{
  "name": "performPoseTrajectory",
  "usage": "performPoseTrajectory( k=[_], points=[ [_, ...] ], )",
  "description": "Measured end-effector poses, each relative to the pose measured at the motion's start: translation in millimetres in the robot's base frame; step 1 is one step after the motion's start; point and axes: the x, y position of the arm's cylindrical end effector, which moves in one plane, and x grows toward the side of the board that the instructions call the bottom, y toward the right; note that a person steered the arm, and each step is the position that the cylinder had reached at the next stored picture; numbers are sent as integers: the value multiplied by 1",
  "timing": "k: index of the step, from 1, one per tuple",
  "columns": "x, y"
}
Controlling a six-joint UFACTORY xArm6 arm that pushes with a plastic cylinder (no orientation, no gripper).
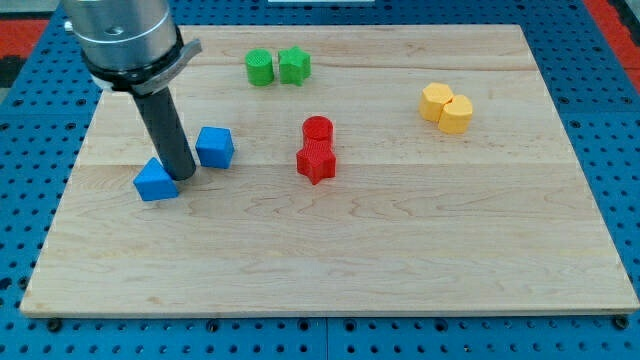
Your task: Slide the blue cube towards center left
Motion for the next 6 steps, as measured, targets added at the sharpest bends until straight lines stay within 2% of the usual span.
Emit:
performPoseTrajectory(
  k=[1, 2, 3, 4, 6],
  points=[
    [0, 83],
    [-15, 90],
    [-35, 59],
    [-46, -6],
    [-101, -38]
  ],
)
